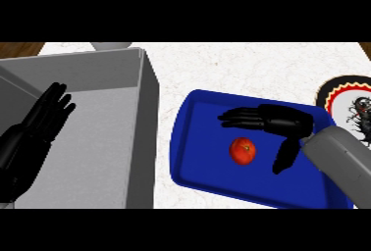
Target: Pick the tomato from the tray and place it in the plate
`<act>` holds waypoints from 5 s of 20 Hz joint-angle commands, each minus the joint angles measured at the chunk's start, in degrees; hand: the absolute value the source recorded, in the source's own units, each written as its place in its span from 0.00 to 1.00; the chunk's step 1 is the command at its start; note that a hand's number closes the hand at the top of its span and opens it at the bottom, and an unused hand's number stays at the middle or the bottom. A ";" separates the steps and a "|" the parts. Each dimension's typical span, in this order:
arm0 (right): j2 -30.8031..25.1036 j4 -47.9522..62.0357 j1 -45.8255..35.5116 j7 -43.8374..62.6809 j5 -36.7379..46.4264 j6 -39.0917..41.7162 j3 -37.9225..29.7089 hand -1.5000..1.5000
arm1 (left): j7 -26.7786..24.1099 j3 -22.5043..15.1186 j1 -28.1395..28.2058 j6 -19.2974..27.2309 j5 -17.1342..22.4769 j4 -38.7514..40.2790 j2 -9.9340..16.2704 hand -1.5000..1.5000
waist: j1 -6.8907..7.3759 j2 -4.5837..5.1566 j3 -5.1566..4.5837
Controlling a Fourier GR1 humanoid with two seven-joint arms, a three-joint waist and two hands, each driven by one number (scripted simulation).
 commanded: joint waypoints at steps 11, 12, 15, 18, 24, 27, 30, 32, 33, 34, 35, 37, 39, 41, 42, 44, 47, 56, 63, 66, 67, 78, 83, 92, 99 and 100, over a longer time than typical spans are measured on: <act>4.83 5.60 -2.33 0.32 7.44 -2.54 5.13 0.00 | -5.83 -3.06 2.54 1.58 -1.39 11.81 0.10 0.50 | -1.49 1.25 -3.51; 4.33 5.52 -1.98 -0.16 8.03 -3.00 5.28 0.00 | -5.06 -3.01 1.80 2.86 -1.99 11.32 0.57 0.50 | -1.84 1.07 -3.44; 6.58 5.57 -3.49 0.72 8.45 -2.67 5.59 0.00 | -5.76 -3.17 1.19 3.20 -0.90 12.96 0.92 0.50 | -2.31 1.26 -3.52; 7.52 9.16 -3.74 -0.08 11.08 -5.05 6.54 0.00 | -5.07 -4.57 -0.05 5.39 -0.87 12.00 0.81 0.50 | -1.86 1.71 -3.37; 7.68 9.03 -4.94 -1.09 14.27 -3.83 9.33 1.00 | -6.50 -4.66 3.03 5.02 1.15 11.47 3.65 0.50 | -1.40 1.01 -3.49; 9.47 8.86 -4.59 -3.46 16.48 -5.45 11.57 1.00 | -7.63 -5.80 1.48 5.70 1.78 12.95 2.71 0.50 | -2.04 1.40 -3.47; 9.98 9.78 -5.46 -4.57 15.59 -4.73 10.07 1.00 | -8.45 -6.56 1.46 6.37 1.80 13.09 3.27 0.50 | -1.91 1.32 -3.47; 11.43 9.21 -3.32 -4.32 16.16 -5.74 11.02 1.00 | -8.38 -5.35 1.63 6.17 3.36 13.57 4.50 0.50 | -2.22 1.20 -3.48; 11.64 10.20 -2.93 -4.47 16.42 -6.17 10.90 1.00 | -8.35 -6.80 1.34 7.38 2.08 12.83 4.33 0.50 | -2.17 1.23 -3.41; 11.04 9.48 -2.94 -5.48 15.24 -5.80 9.69 1.00 | -9.17 -6.18 1.45 6.98 2.88 14.47 4.47 0.50 | -2.89 1.36 -3.47; 11.58 11.18 -3.79 -6.16 15.53 -6.28 9.22 1.00 | -8.61 -6.26 1.10 6.36 3.78 13.77 5.28 0.50 | -2.06 1.52 -3.42; 8.30 8.19 1.26 -1.33 15.59 -6.72 8.62 1.00 | -7.13 -6.73 2.88 9.05 3.81 11.68 5.76 0.50 | -4.73 0.37 -3.44; 4.37 7.49 4.24 2.16 14.92 -6.23 6.81 1.00 | -8.54 -5.81 4.88 10.11 4.25 10.97 6.42 0.50 | -7.12 -0.15 -3.62; -0.84 8.03 8.74 3.52 15.12 -8.25 5.36 1.00 | -7.18 -3.74 6.46 11.21 6.22 9.55 8.38 0.50 | -9.72 -0.49 -3.64; -0.61 6.54 11.58 3.86 14.94 -11.08 5.00 1.00 | -7.82 -4.55 7.80 11.34 5.79 8.96 8.76 0.50 | -10.04 -0.63 -3.59; -2.05 1.17 11.59 6.09 13.94 -14.13 1.71 1.00 | -7.62 -3.83 8.45 12.89 6.02 8.59 9.48 0.50 | -10.09 -1.17 -3.65; -5.49 -3.58 13.18 5.92 11.42 -19.78 -4.38 1.00 | -8.55 -3.65 10.06 13.30 6.95 8.28 10.34 0.50 | -10.70 -1.11 -3.66; -7.18 -17.23 20.47 11.25 -0.08 -32.28 -21.70 1.00 | -10.40 -3.96 13.00 15.74 9.22 6.00 12.45 0.50 | -11.62 -1.07 -3.74; -10.00 -19.57 29.33 16.30 -8.43 -30.56 -28.96 1.00 | -14.06 -7.06 9.83 15.05 9.57 8.88 11.74 0.50 | -8.75 0.22 -3.63; -12.02 -19.38 28.89 18.87 -12.14 -28.23 -32.74 1.00 | -14.08 -8.76 8.02 13.92 10.62 9.85 12.06 0.50 | -7.02 0.50 -3.60; -12.90 -18.42 28.12 19.87 -12.30 -27.99 -33.89 1.00 | -14.94 -9.13 7.38 12.88 11.05 9.75 11.97 0.50 | -5.91 0.56 -3.60; -16.26 -2.88 26.56 14.51 -10.10 -26.94 -37.99 1.00 | -15.77 -13.67 0.23 13.12 12.57 14.97 11.70 0.50 | -2.30 1.72 -3.33; -16.74 5.22 24.81 13.95 -11.38 -18.99 -36.02 1.00 | -15.44 -15.50 -2.20 13.91 12.81 14.98 12.79 0.50 | -0.72 1.95 -3.24; -17.82 13.94 19.14 0.22 -12.09 -12.38 -37.32 0.00 | -18.39 -16.75 -4.06 13.86 14.95 18.67 12.69 0.50 | -0.95 1.50 -3.25; -15.97 13.99 15.20 -7.59 -23.84 2.01 -42.23 0.00 | -18.00 -18.71 -4.29 16.61 16.58 18.43 14.38 0.50 | -2.62 0.87 -3.37; -14.66 15.14 14.87 -6.26 -25.23 2.66 -42.77 0.00 | -18.40 -18.36 -4.21 16.13 17.20 18.48 14.96 0.50 | -2.17 0.86 -3.39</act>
